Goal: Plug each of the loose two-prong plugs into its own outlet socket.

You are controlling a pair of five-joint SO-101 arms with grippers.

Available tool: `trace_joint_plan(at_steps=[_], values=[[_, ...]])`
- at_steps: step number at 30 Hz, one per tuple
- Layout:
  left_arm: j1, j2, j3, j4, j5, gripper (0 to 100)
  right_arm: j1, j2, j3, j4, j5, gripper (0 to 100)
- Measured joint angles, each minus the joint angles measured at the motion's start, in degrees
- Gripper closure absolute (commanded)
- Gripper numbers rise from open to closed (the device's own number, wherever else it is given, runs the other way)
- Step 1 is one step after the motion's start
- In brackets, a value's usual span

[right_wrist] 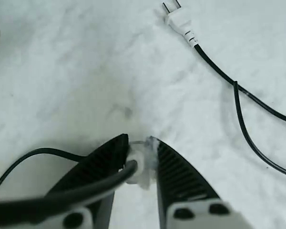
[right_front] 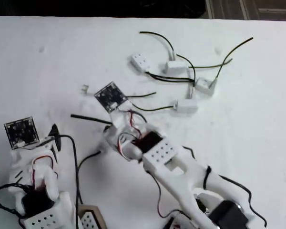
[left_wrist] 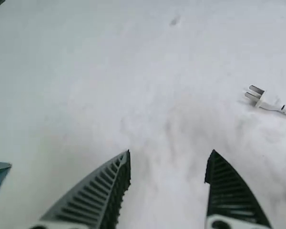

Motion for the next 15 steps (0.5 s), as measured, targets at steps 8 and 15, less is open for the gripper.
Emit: trace_joint_plan(at_steps=[8,15], values=[[0.0,-0.1,0.5,-0.7,-0.2,74,2.4,7.4,0.0,-5.0,0.0,98.1],[0.0,-0.1,1.1,-0.7,-0.2,74,2.3,8.6,0.4,-5.4,0.0,98.1]])
